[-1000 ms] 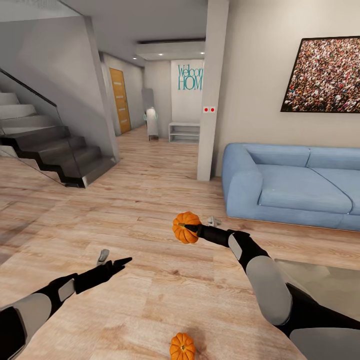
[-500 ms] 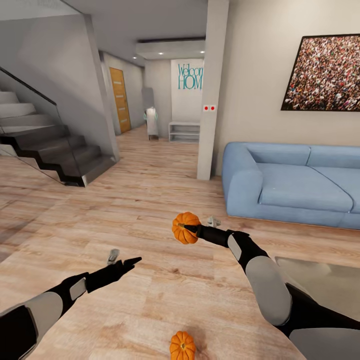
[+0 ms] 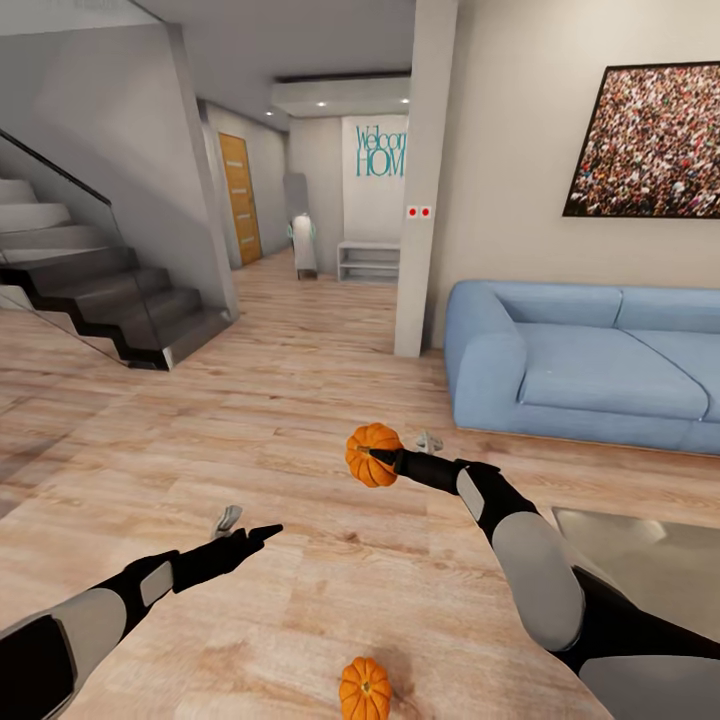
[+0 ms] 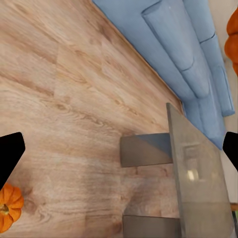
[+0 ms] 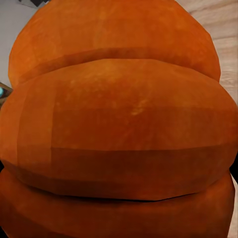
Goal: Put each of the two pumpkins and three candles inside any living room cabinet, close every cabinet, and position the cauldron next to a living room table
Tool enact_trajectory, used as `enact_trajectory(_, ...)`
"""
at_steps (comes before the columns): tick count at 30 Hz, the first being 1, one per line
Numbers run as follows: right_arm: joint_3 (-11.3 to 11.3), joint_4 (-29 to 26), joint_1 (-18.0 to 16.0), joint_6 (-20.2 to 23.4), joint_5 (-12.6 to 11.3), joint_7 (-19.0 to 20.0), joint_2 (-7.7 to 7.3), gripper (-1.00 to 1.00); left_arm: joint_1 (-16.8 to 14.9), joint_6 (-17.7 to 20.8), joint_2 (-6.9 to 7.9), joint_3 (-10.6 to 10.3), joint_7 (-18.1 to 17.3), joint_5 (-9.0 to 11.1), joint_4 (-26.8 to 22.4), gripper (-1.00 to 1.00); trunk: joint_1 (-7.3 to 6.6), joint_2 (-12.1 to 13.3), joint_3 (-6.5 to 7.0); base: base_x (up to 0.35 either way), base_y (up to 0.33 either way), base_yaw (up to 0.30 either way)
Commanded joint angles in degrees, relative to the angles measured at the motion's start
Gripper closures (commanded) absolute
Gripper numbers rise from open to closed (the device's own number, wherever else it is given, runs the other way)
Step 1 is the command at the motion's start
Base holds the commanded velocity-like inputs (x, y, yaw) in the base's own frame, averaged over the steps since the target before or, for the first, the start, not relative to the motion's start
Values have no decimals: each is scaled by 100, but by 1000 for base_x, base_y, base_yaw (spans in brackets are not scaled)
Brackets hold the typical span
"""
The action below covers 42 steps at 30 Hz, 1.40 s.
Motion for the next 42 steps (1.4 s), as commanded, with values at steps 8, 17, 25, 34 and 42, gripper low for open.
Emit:
enact_trajectory(8, 5, -27, 1, 30, -15, 11, -29, 100, -3, 17, 15, -13, 26, -7, 36, -100, 176, -322, -144, 0, 0, 0)
enact_trajectory(17, -3, -42, 2, 20, -15, 4, -32, 100, 36, 26, -41, -153, 431, -16, 58, -100, 374, -683, -306, 0, 0, 0)
enact_trajectory(25, -3, -42, 1, 40, -23, 29, -10, 100, 36, 19, 0, -159, 449, -16, 71, -100, 550, -1004, -449, 0, 0, 0)
enact_trajectory(34, -4, -27, 2, 18, -23, 22, 26, 100, 44, 17, 25, -168, 525, -17, 79, -100, 747, -1365, -611, 0, 0, 0)
enact_trajectory(42, -11, -27, 2, 15, -31, 17, 1, 100, 45, 17, 31, -168, 525, -16, 82, -100, 923, -1686, -754, 0, 0, 0)
